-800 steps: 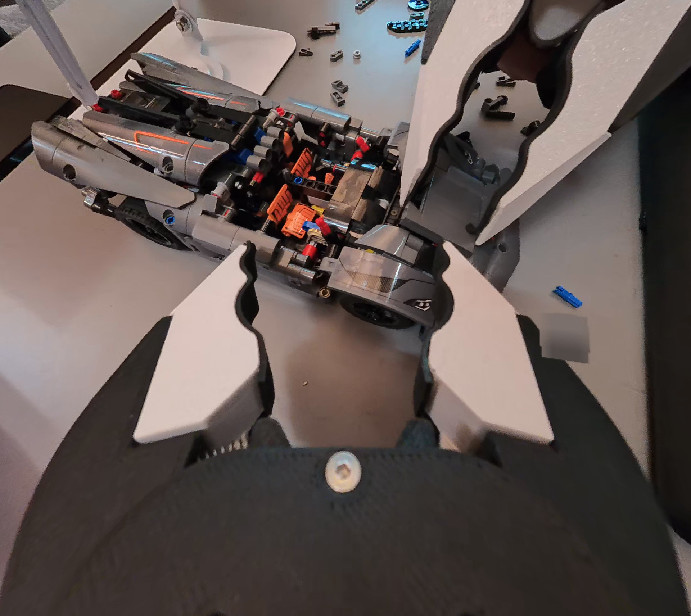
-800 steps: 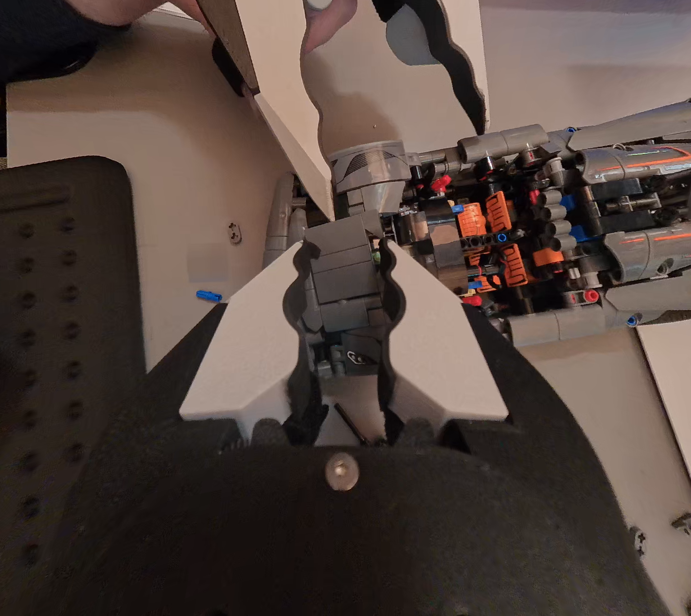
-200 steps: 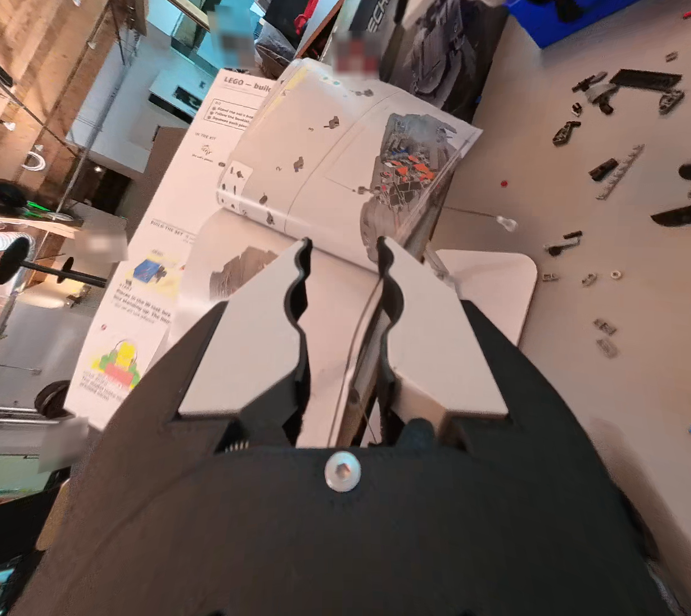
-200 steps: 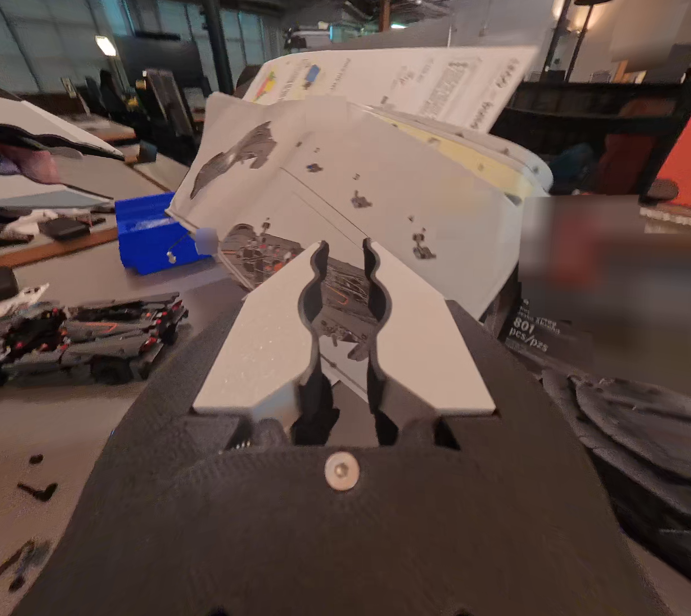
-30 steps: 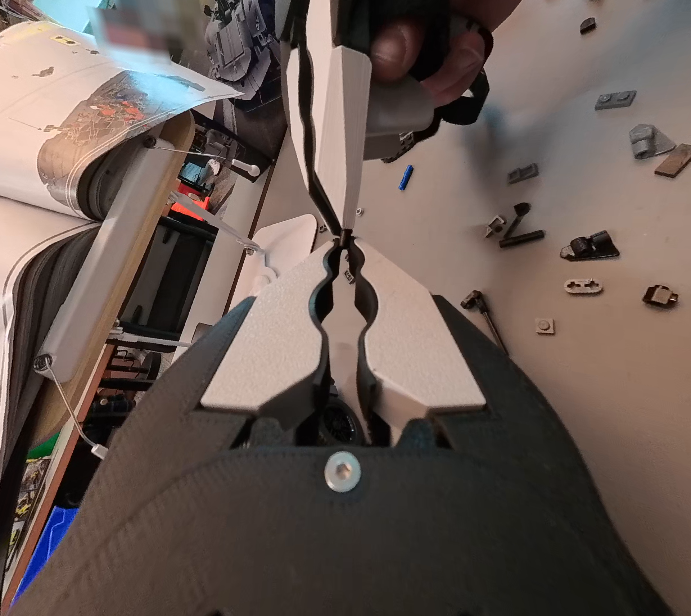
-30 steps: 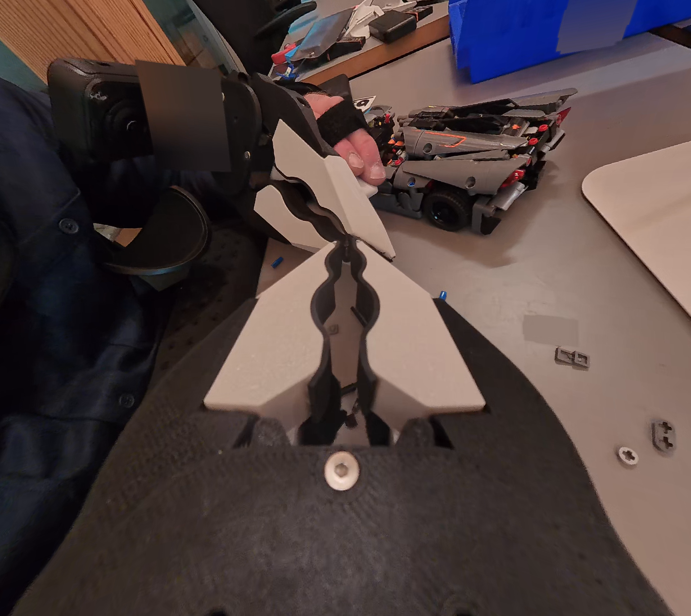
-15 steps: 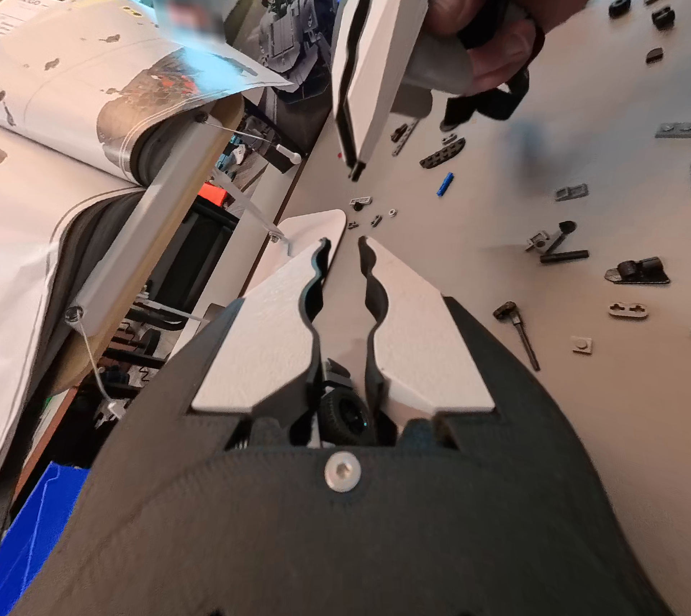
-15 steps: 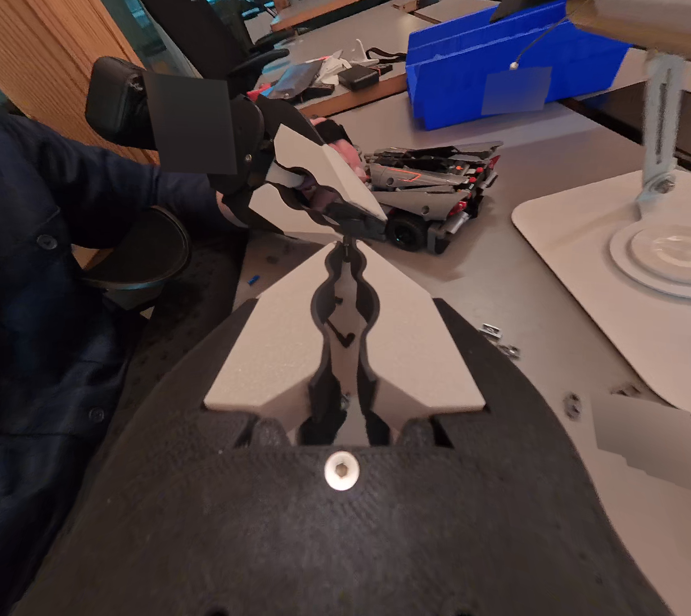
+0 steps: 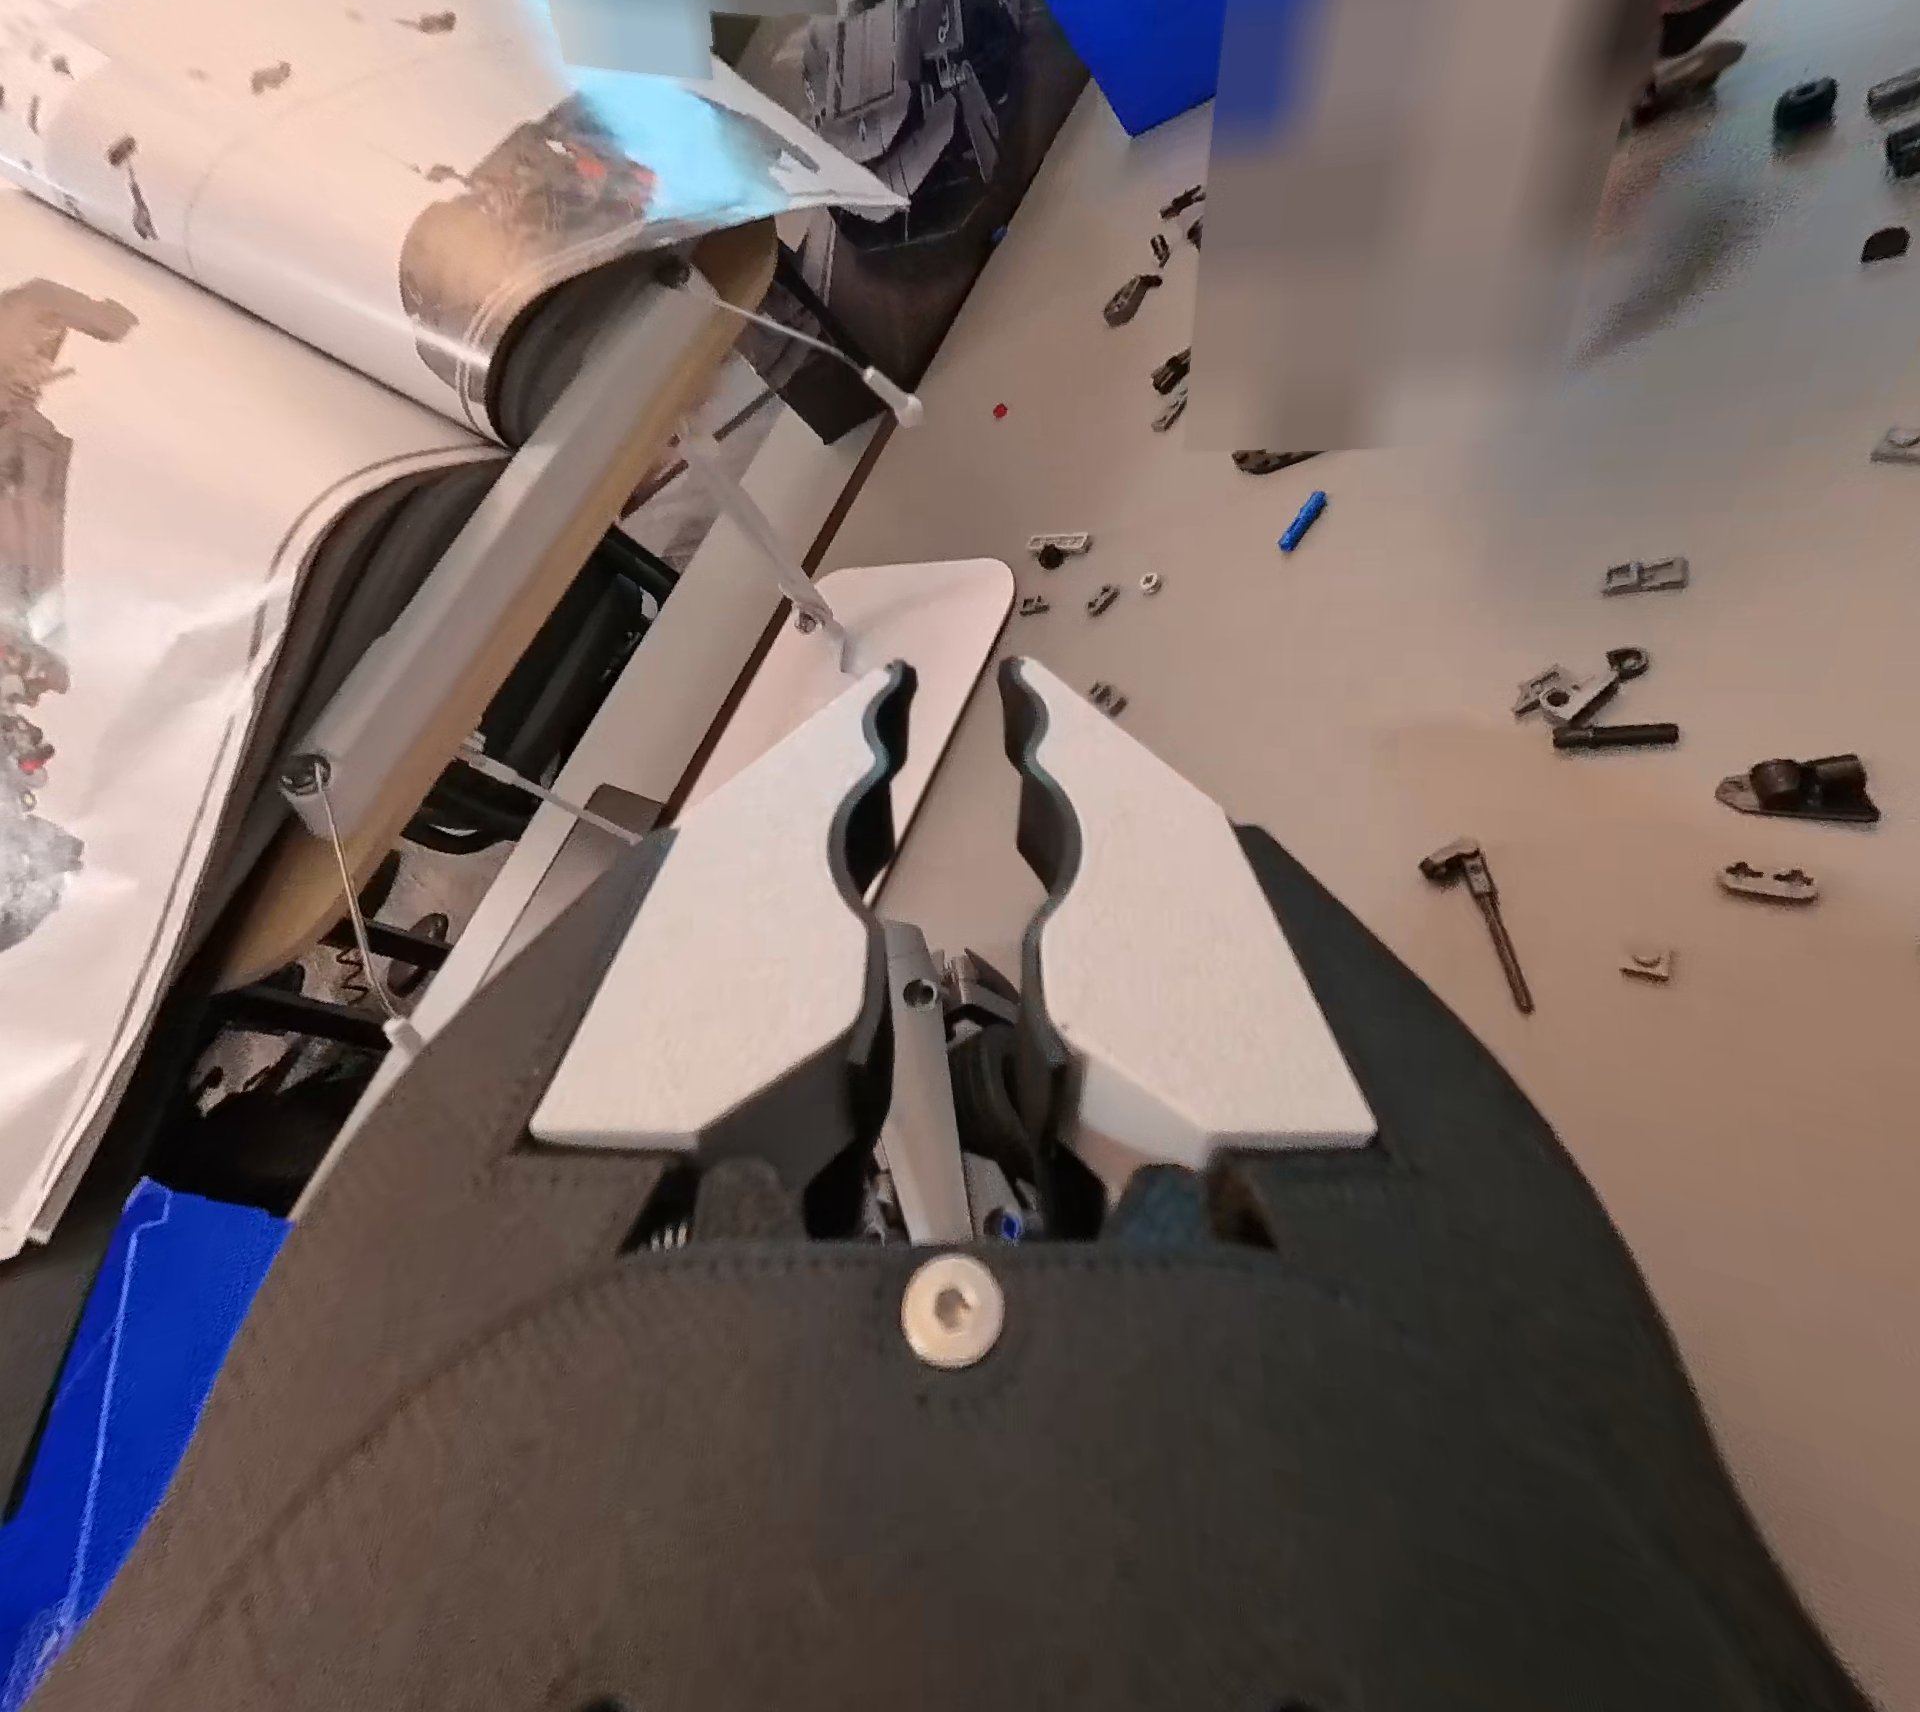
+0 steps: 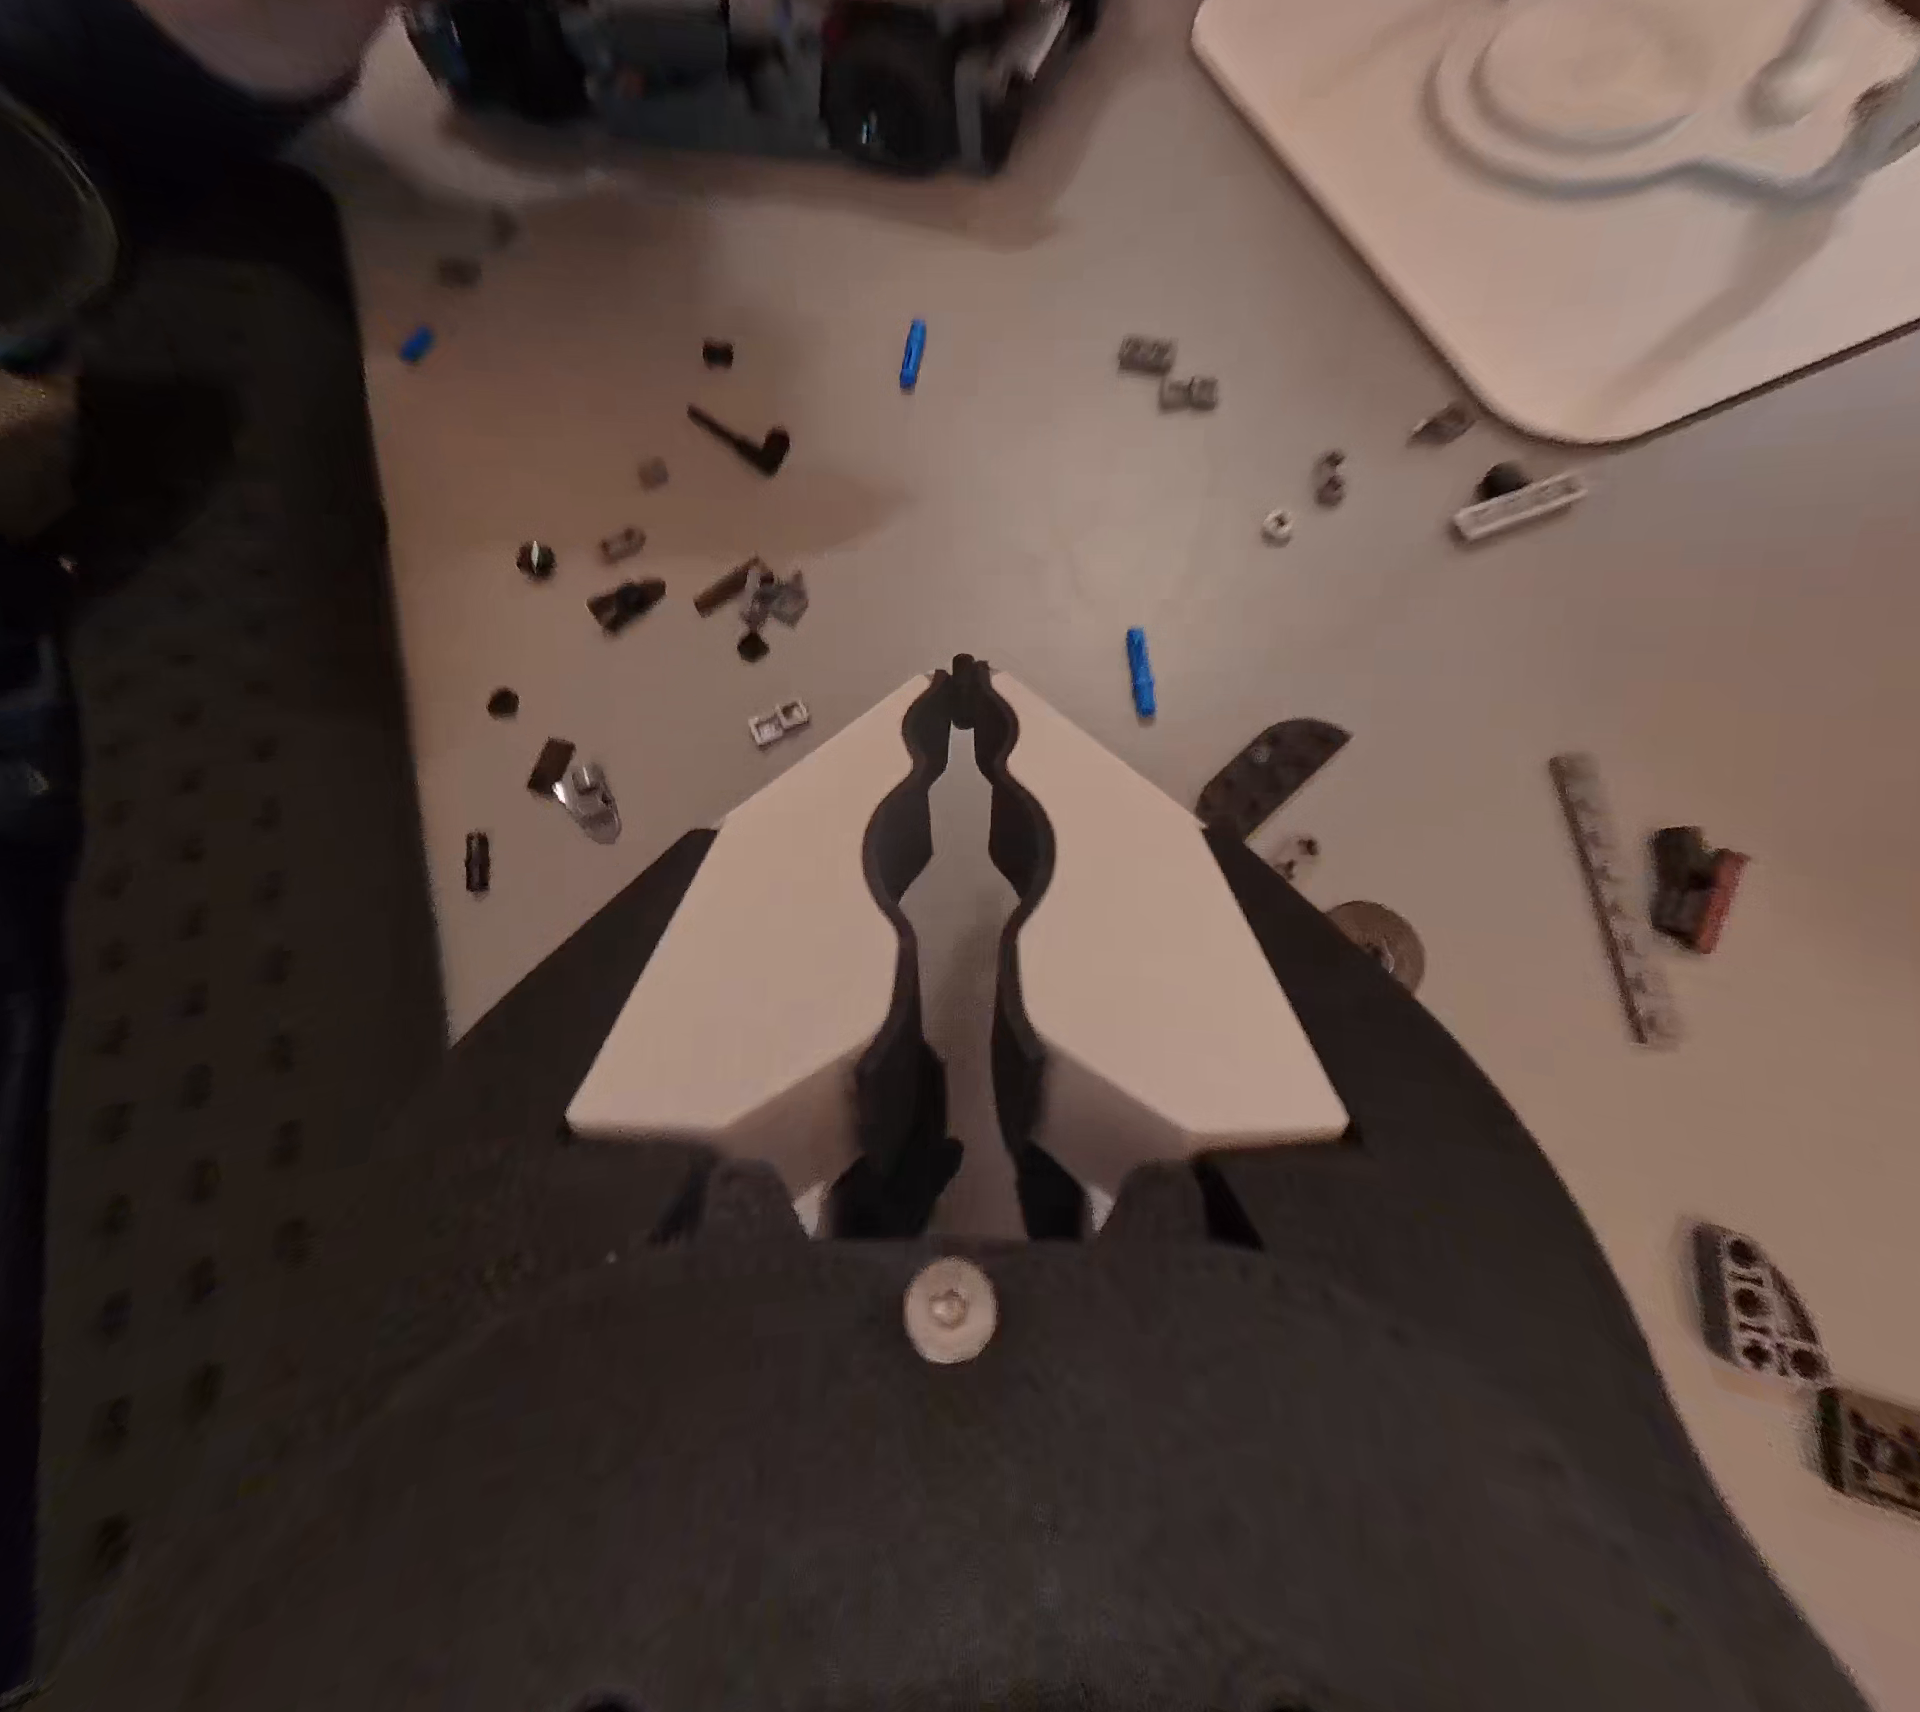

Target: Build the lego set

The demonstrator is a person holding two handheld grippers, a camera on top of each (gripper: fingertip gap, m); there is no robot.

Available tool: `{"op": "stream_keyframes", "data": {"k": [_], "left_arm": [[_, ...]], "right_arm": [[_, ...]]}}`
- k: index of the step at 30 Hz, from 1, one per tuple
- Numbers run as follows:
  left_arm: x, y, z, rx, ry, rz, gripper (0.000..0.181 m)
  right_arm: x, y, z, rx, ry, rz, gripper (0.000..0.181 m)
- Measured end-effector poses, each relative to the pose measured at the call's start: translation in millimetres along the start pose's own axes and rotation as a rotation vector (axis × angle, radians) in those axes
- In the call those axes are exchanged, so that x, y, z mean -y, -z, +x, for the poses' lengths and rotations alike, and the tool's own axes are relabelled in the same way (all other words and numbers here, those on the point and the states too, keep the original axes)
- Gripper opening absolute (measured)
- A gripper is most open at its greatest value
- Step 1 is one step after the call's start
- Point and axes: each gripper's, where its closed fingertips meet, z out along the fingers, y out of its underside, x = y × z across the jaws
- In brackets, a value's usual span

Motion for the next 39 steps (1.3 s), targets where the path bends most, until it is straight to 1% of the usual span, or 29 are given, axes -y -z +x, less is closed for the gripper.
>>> {"op": "stream_keyframes", "data": {"k": [3, 5, 7, 9, 11, 13, 15, 17, 18, 20, 23, 26, 31, 34, 37, 39], "left_arm": [[-8.4, -4.5, 9.6, -0.061, -0.001, -0.036, 0.015], [-11.0, -7.7, 29.8, -0.171, -0.011, -0.058, 0.015], [-16.9, -12.5, 53.9, -0.286, -0.003, -0.103, 0.020], [-17.5, -15.9, 81.0, -0.390, -0.012, -0.113, 0.022], [-22.0, -20.1, 100.5, -0.446, -0.034, -0.156, 0.024], [-29.2, -22.0, 115.9, -0.498, -0.050, -0.197, 0.026], [-37.4, -22.8, 126.2, -0.543, -0.054, -0.232, 0.025], [-44.6, -24.2, 126.8, -0.546, -0.073, -0.262, 0.024], [-44.9, -24.4, 125.5, -0.547, -0.067, -0.264, 0.023], [-42.1, -23.4, 121.6, -0.553, -0.032, -0.252, 0.022], [-42.1, -22.2, 115.2, -0.546, -0.004, -0.245, 0.021], [-44.1, -21.1, 114.4, -0.546, 0.000, -0.250, 0.021], [-45.4, -20.5, 116.8, -0.553, -0.011, -0.256, 0.021], [-46.0, -20.1, 116.1, -0.556, -0.007, -0.257, 0.021], [-46.4, -19.7, 117.0, -0.566, 0.000, -0.259, 0.021], [-47.7, -19.9, 117.4, -0.567, 0.000, -0.265, 0.021]], "right_arm": [[-19.0, -19.3, -7.7, 0.014, 0.028, -0.102, 0.001], [-28.0, -29.6, -11.5, 0.021, 0.054, -0.156, 0.001], [-34.6, -36.6, -14.5, 0.033, 0.064, -0.194, 0.001], [-34.5, -40.4, -17.4, 0.040, 0.067, -0.197, 0.005], [-35.8, -42.6, -20.9, 0.051, 0.079, -0.211, 0.007], [-37.8, -44.6, -22.1, 0.050, 0.081, -0.228, 0.017], [-29.6, -45.1, -25.9, 0.029, 0.119, -0.208, 0.021], [-11.2, -47.8, -48.2, 0.062, 0.234, -0.152, 0.015], [-5.1, -53.3, -60.3, 0.088, 0.280, -0.142, 0.016], [-8.3, -70.5, -71.5, 0.109, 0.362, -0.199, 0.018], [-19.3, -88.3, -66.3, 0.089, 0.446, -0.299, 0.021], [-13.7, -90.2, -70.3, 0.142, 0.476, -0.286, 0.021], [-23.7, -94.0, -63.3, 0.186, 0.533, -0.378, 0.018], [-22.5, -97.5, -69.2, 0.229, 0.547, -0.359, 0.019], [-20.9, -100.3, -71.1, 0.235, 0.567, -0.350, 0.018], [-21.2, -100.7, -72.2, 0.238, 0.575, -0.356, 0.015]]}}
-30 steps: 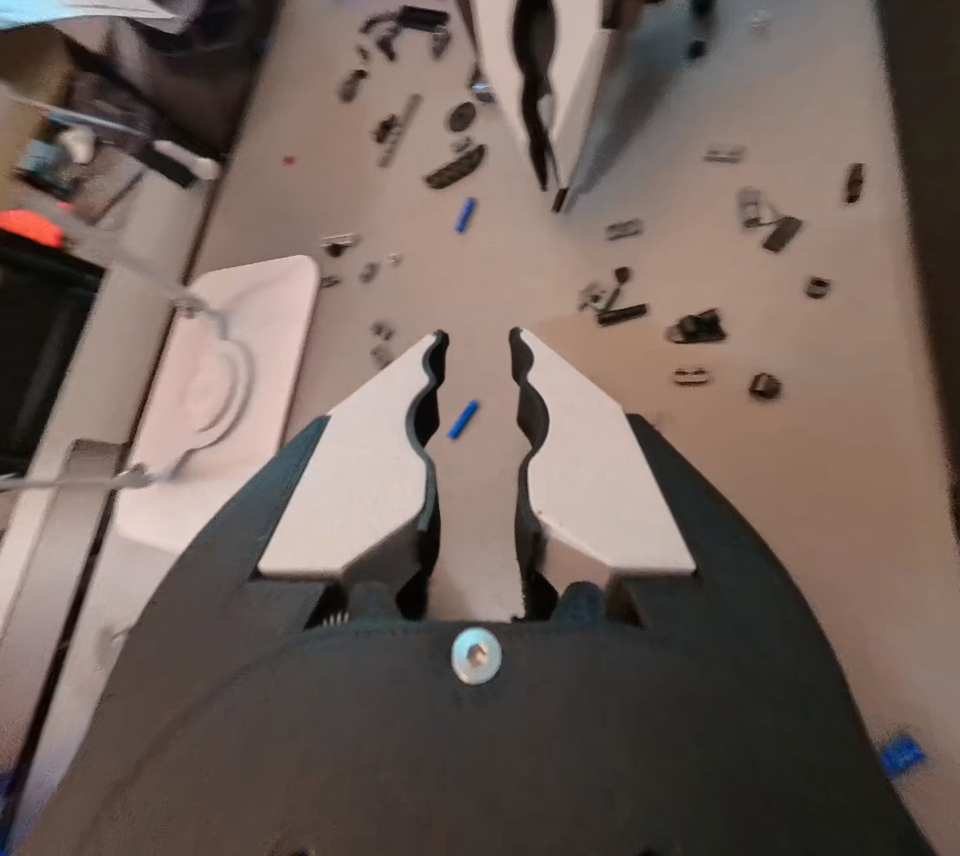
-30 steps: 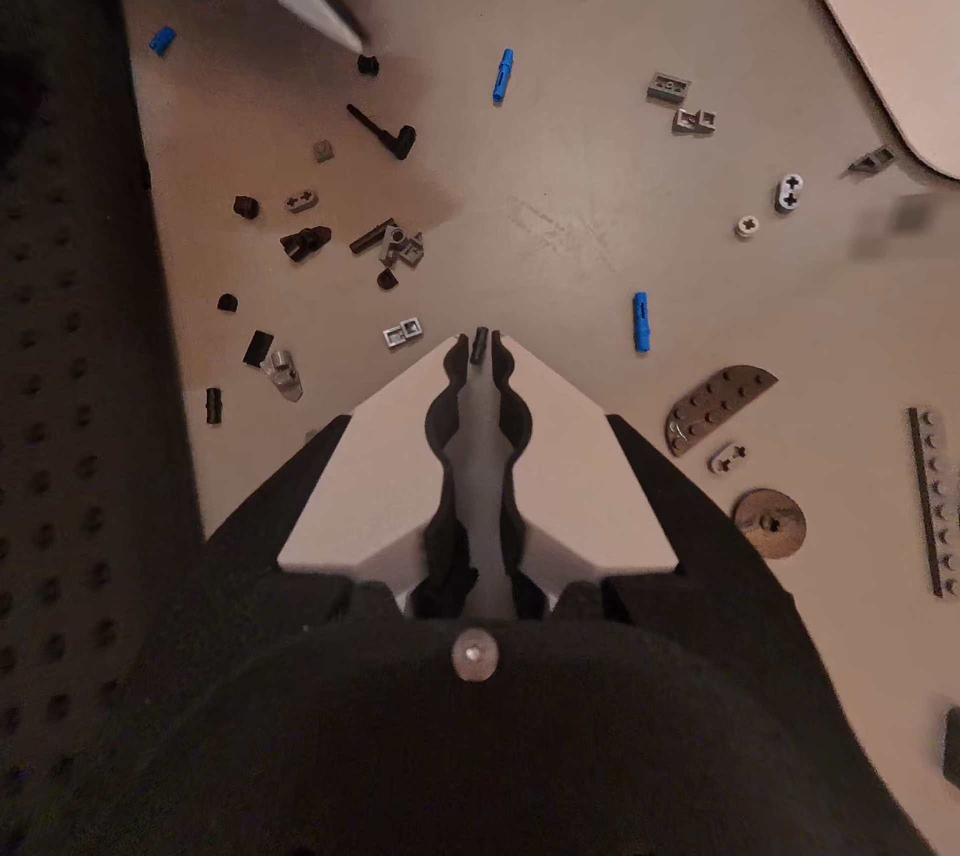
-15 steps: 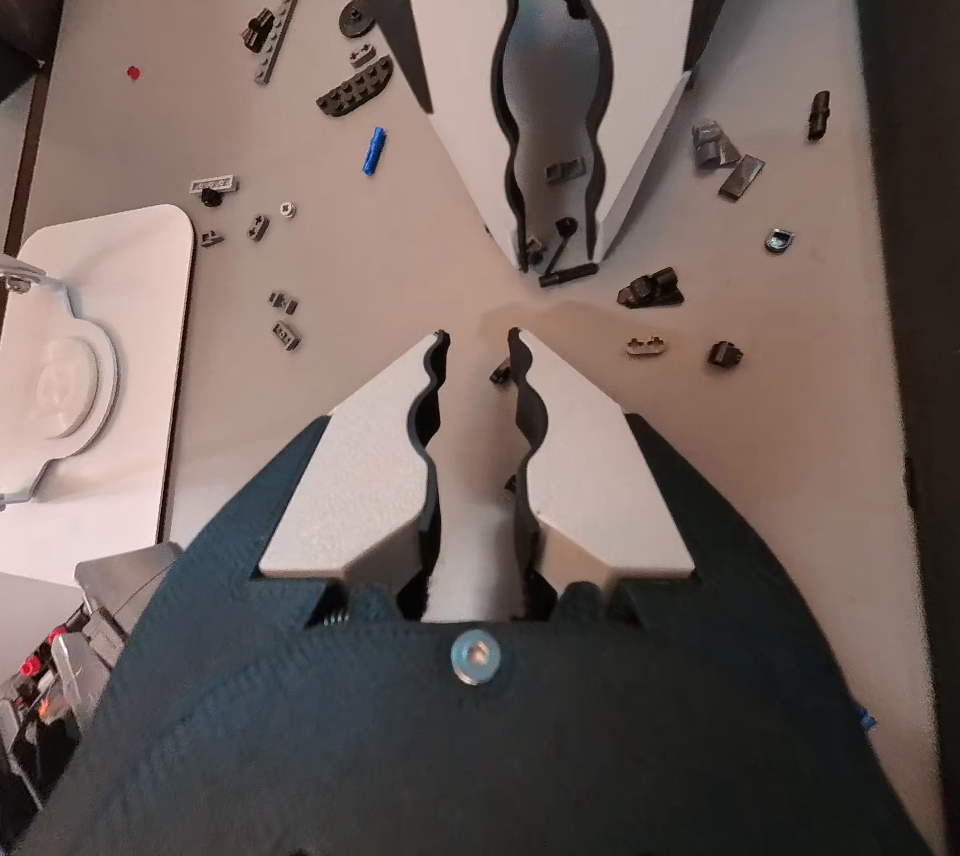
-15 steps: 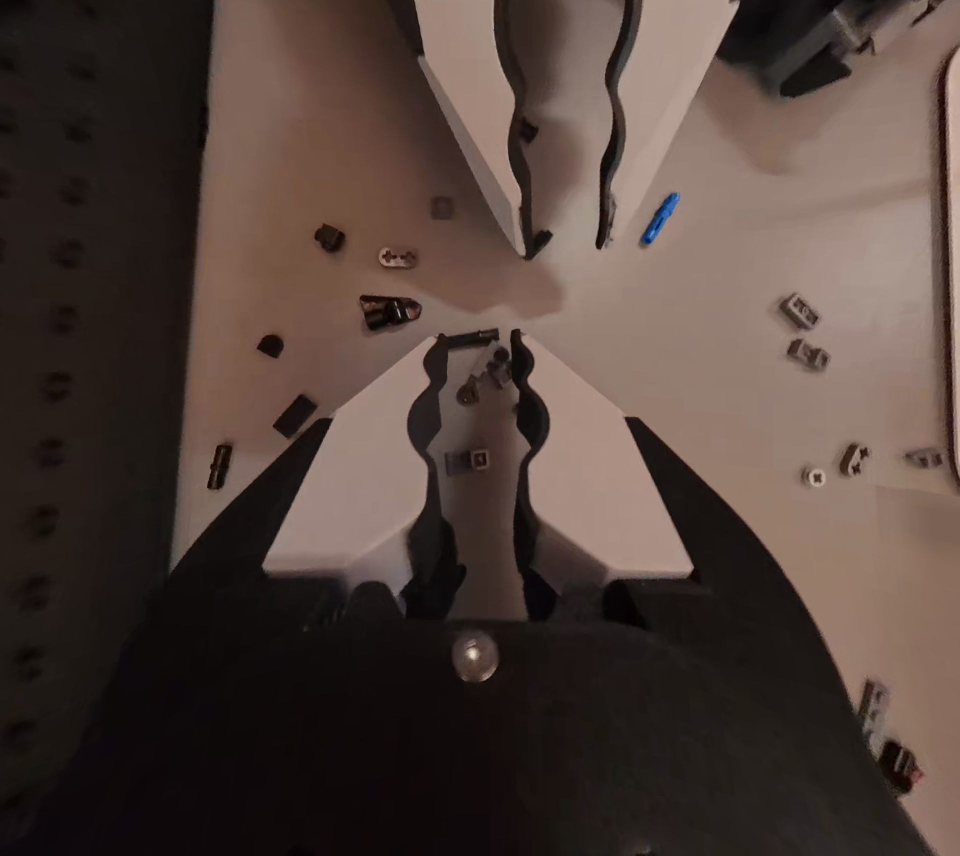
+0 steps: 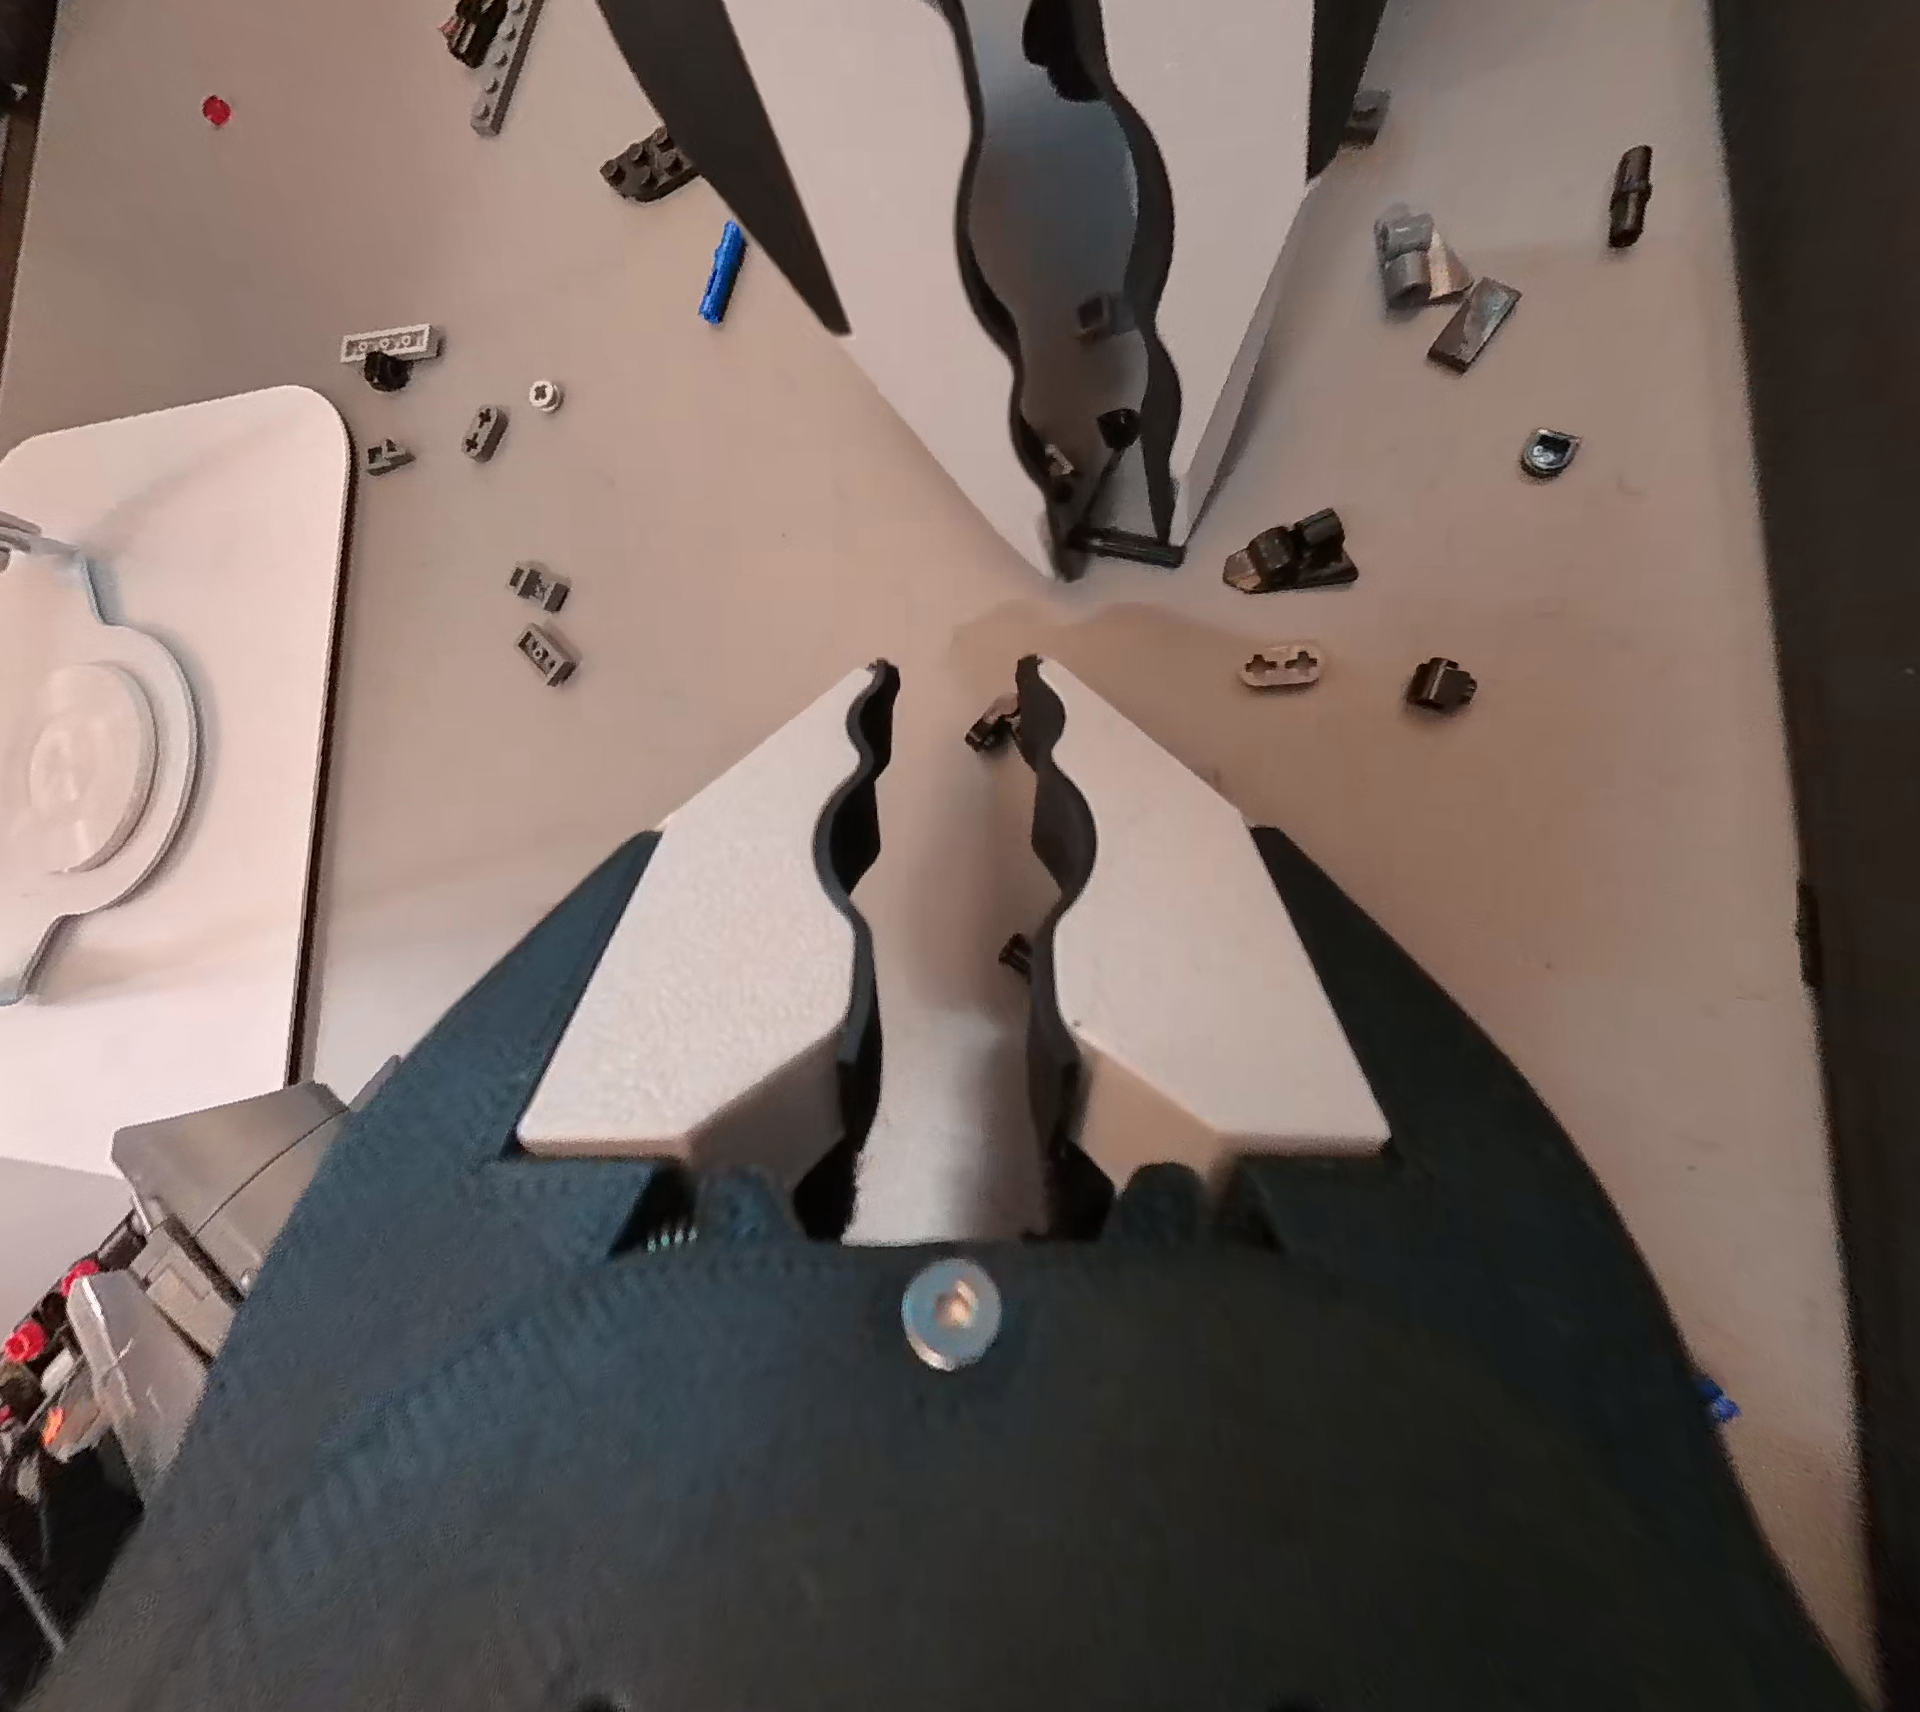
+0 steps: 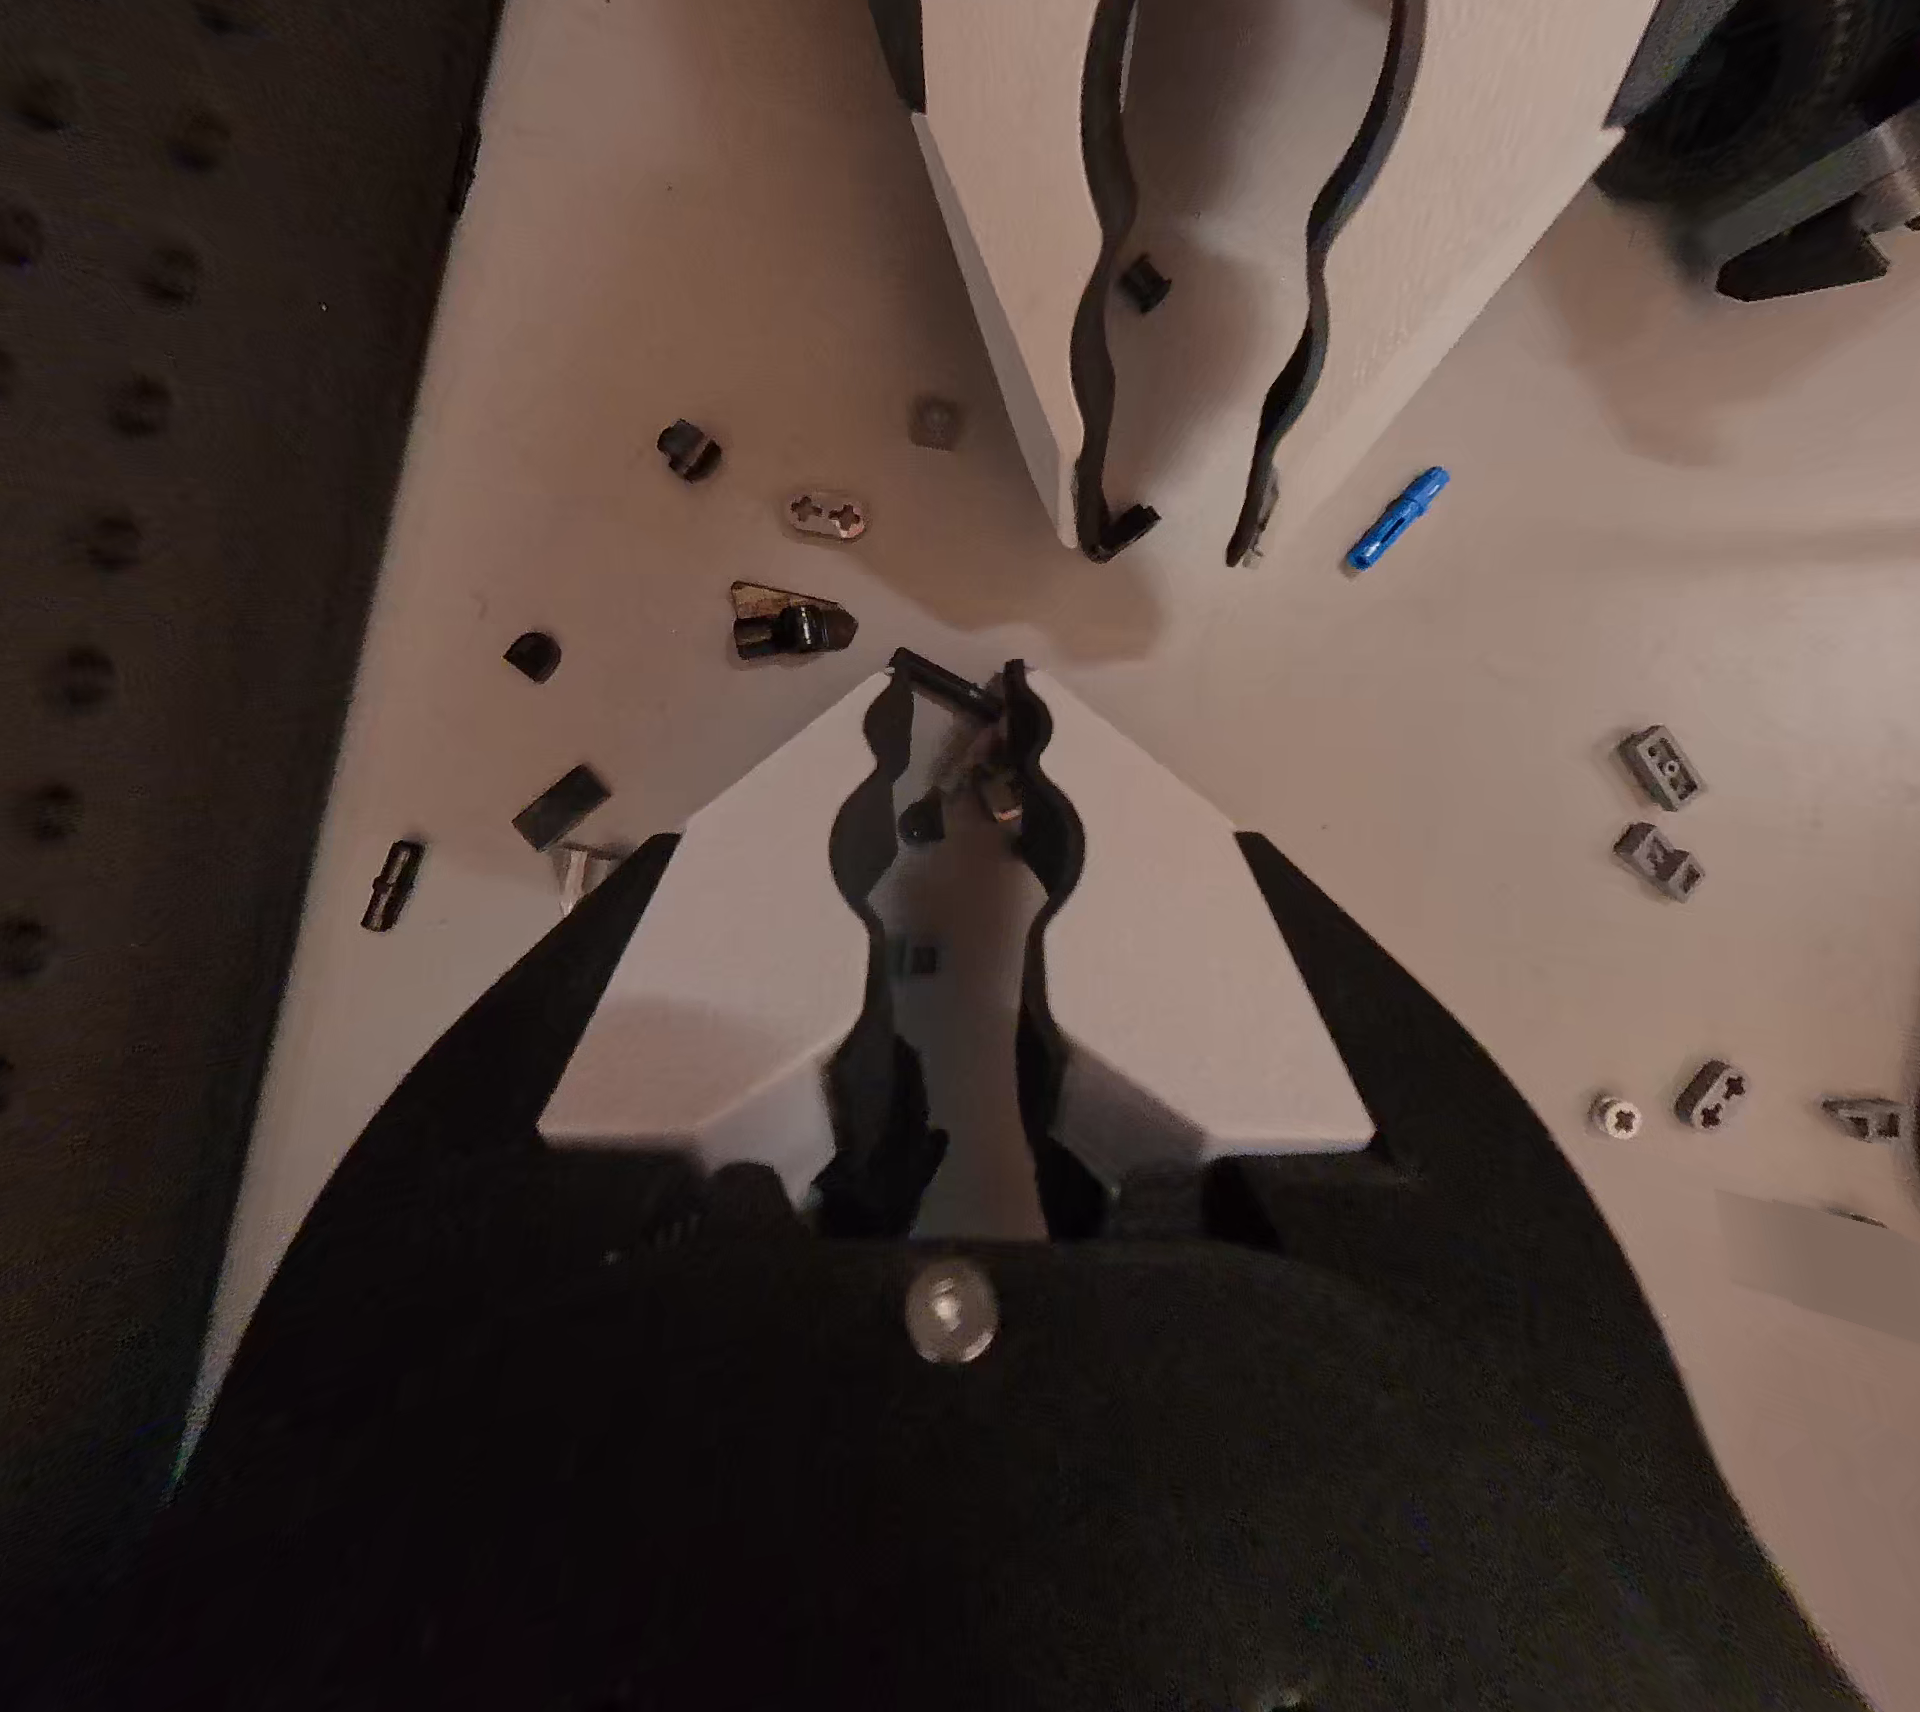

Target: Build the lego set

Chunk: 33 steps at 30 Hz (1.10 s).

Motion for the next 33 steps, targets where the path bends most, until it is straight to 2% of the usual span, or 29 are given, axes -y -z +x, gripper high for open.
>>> {"op": "stream_keyframes", "data": {"k": [4, 10, 15, 19, 23, 29, 33], "left_arm": [[-1.4, -1.5, 1.5, -0.009, 0.002, -0.005, 0.021], [2.6, 0.5, 1.9, -0.011, 0.004, 0.018, 0.023], [15.2, 8.7, 4.5, -0.017, -0.001, 0.084, 0.034], [26.3, 14.0, 3.1, 0.063, -0.108, 0.113, 0.037], [32.5, 15.4, -3.7, 0.170, -0.183, 0.118, 0.029], [35.5, 24.9, -17.5, 0.285, -0.221, 0.129, 0.007], [36.4, 29.2, -21.8, 0.320, -0.234, 0.133, 0.003]], "right_arm": [[0.8, -1.2, -2.9, 0.019, -0.008, 0.015, 0.003], [0.3, -0.5, 5.2, -0.002, -0.070, 0.039, 0.002], [9.5, 13.4, 13.6, -0.007, -0.181, 0.146, 0.001], [25.5, 30.5, 23.4, -0.012, -0.279, 0.273, 0.001], [39.8, 44.9, 32.3, 0.027, -0.403, 0.414, 0.002], [51.1, 51.6, 33.0, 0.088, -0.470, 0.501, 0.001], [55.5, 55.7, 35.4, 0.109, -0.507, 0.547, 0.001]]}}
